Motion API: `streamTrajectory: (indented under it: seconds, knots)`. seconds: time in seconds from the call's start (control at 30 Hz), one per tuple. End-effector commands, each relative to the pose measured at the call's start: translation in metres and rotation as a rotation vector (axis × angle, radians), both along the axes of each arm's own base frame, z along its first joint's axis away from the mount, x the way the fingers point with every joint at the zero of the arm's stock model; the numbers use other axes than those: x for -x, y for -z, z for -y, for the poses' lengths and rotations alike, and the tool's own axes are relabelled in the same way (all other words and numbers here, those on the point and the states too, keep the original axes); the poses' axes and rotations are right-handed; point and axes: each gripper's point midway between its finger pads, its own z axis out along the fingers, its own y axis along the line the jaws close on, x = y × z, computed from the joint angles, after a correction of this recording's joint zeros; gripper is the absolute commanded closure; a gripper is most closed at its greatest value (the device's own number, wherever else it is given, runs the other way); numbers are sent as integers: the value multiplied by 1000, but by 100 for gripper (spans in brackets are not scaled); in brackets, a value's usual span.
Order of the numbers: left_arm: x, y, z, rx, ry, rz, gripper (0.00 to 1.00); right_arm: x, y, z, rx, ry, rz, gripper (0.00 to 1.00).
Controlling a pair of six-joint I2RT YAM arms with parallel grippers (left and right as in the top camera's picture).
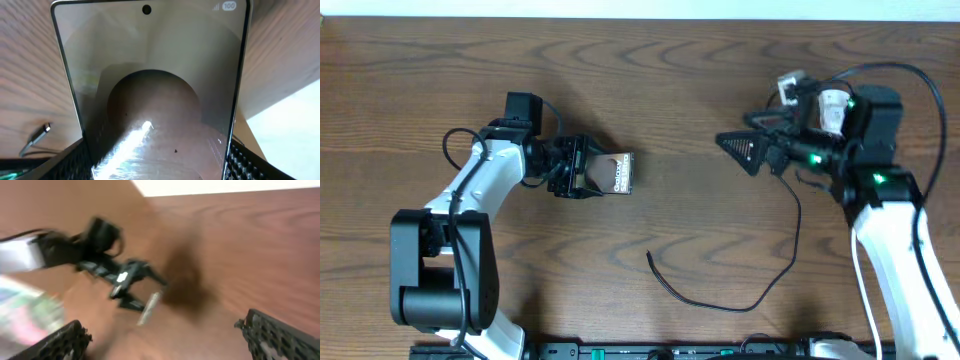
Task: Plug charger to phone and switch on socket
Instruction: 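Move the right gripper from rest toward the phone held by left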
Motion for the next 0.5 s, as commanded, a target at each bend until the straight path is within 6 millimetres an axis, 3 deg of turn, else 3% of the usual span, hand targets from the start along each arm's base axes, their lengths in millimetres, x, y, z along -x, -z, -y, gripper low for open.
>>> streamTrajectory:
  seconds: [0.0,0.2,0.3,0.47]
  knots:
    - [-6,-10,-1,-40,0,50,93,10,-14,-19,-173,-180,-68,1]
    - [-6,-8,-3,-61,-1,53,93,-14,-7,-19,-272,-116,-257,1]
    - [-8,-9,-3,-65,-2,58,93,-23,6,-20,-304,-69,-378,1]
    - [-12,-16,3,-64,12,81,93,-24,23,-36,-286,-77,-426,1]
